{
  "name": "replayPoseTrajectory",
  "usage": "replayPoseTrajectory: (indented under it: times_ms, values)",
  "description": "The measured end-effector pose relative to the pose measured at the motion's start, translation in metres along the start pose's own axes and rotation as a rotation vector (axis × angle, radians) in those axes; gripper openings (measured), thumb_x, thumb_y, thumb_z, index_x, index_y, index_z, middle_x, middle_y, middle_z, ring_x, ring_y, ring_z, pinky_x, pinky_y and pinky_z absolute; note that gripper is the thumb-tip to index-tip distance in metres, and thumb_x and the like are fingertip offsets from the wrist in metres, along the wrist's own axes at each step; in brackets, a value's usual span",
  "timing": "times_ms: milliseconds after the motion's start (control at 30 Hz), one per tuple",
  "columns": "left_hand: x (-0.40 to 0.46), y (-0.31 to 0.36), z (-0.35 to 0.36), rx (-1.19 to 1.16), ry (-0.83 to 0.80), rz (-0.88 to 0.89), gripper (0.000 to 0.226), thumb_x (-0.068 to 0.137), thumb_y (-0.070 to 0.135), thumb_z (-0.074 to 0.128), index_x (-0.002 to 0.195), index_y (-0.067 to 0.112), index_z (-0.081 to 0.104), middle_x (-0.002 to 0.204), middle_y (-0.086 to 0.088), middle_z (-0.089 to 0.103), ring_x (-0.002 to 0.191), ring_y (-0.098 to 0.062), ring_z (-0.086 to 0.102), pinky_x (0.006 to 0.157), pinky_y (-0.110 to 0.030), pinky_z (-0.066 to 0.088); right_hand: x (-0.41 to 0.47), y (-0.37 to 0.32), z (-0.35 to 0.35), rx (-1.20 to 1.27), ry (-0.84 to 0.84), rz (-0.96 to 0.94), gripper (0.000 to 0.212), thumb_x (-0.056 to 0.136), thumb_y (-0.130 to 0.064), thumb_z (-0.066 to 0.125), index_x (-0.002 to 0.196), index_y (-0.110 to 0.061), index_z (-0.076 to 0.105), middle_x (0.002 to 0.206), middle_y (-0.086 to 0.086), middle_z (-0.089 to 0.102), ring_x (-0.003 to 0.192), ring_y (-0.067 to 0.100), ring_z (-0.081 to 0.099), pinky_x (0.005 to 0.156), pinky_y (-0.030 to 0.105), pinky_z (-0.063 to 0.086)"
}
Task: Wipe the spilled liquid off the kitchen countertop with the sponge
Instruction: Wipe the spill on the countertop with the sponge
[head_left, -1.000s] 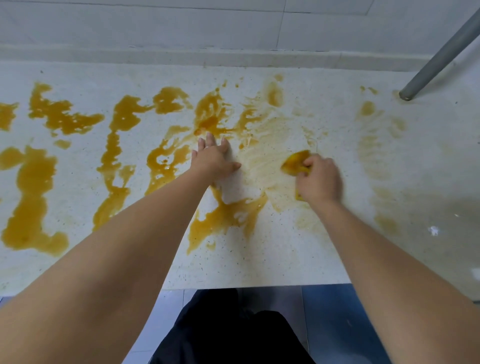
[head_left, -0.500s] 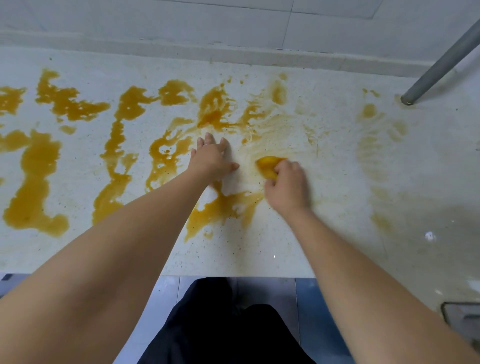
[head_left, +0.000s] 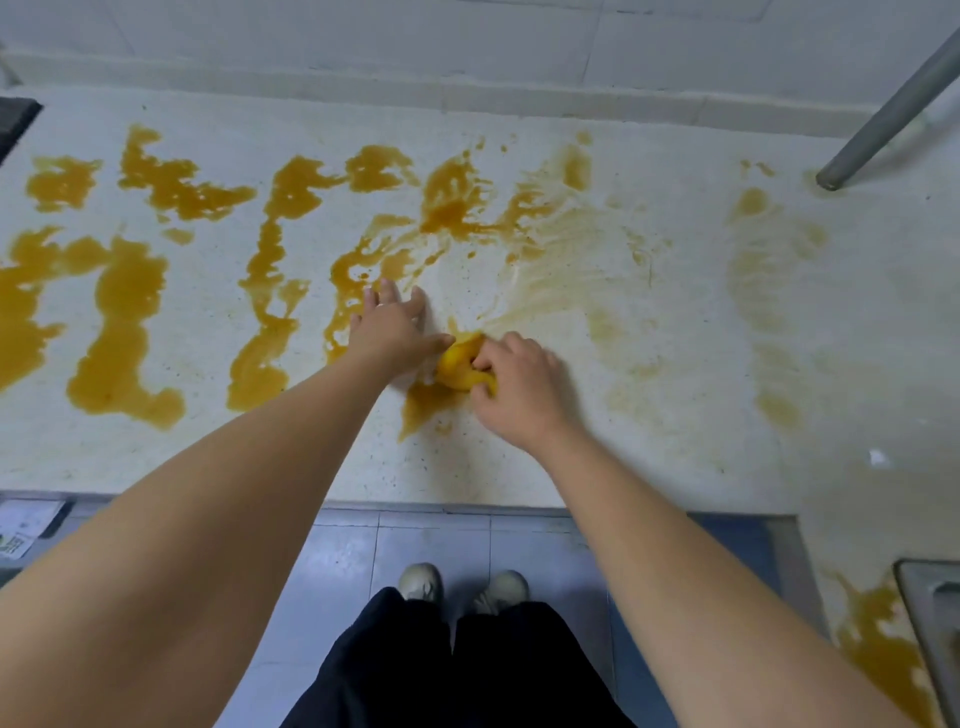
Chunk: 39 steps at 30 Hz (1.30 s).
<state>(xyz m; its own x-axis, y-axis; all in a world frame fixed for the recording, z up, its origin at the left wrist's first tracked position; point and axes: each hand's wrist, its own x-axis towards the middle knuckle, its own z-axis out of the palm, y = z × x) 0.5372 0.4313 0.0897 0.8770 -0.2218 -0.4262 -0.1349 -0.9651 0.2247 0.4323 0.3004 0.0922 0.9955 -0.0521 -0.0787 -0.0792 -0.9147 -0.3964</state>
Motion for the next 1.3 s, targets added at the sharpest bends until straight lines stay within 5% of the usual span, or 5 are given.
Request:
replayPoseTrajectory:
  times_ms: [167,333,533,1067,1300]
  values:
    - [-0.004,-0.001,-0.003,-0.016,-0.013,0.022,0.082,0.089,0.054,0.05,0.152,0.021,0.009,0.158,-0.014,-0.008,0.145,-0.034,-0.009,0.117,-0.048,0.007,-0.008,0.028,-0.011,-0.02,0.182,0.427,0.02,0.085,-0.024,0.05,0.104,-0.026,0.057,0.108,0.003,0.054,0.101,0.025,0.051,0.088,0.036,0.039]
    - [-0.002,0.0,-0.004,-0.026,-0.009,0.021,0.082,0.088,0.054,0.053,0.152,0.021,0.012,0.158,-0.013,-0.008,0.145,-0.033,-0.009,0.116,-0.049,0.01,-0.021,-0.023,0.011,0.01,0.016,0.038,0.019,0.083,-0.024,0.051,0.099,-0.024,0.06,0.101,-0.001,0.053,0.091,0.018,0.045,0.08,0.03,0.028]
    - [-0.004,-0.004,-0.006,-0.042,-0.028,0.04,0.082,0.089,0.052,0.053,0.152,0.022,0.011,0.158,-0.013,-0.01,0.145,-0.033,-0.01,0.116,-0.047,0.007,-0.017,0.013,-0.003,0.035,0.223,0.5,0.023,0.086,-0.016,0.05,0.105,-0.022,0.061,0.111,0.003,0.054,0.103,0.024,0.049,0.091,0.036,0.038]
    - [-0.001,-0.01,-0.005,-0.022,-0.02,0.087,0.083,0.087,0.054,0.055,0.151,0.023,0.013,0.158,-0.013,-0.008,0.146,-0.032,-0.008,0.116,-0.046,0.012,-0.021,-0.038,0.012,0.04,-0.058,-0.031,0.031,0.083,-0.022,0.054,0.112,-0.026,0.065,0.107,0.001,0.054,0.103,0.022,0.045,0.089,0.033,0.031]
    - [-0.001,-0.012,-0.007,-0.025,-0.038,0.093,0.081,0.088,0.052,0.055,0.151,0.024,0.013,0.158,-0.012,-0.009,0.146,-0.032,-0.008,0.116,-0.045,0.013,-0.017,-0.027,0.005,-0.113,0.17,0.328,0.027,0.086,-0.02,0.049,0.107,-0.02,0.065,0.111,0.005,0.054,0.103,0.026,0.047,0.09,0.036,0.036]
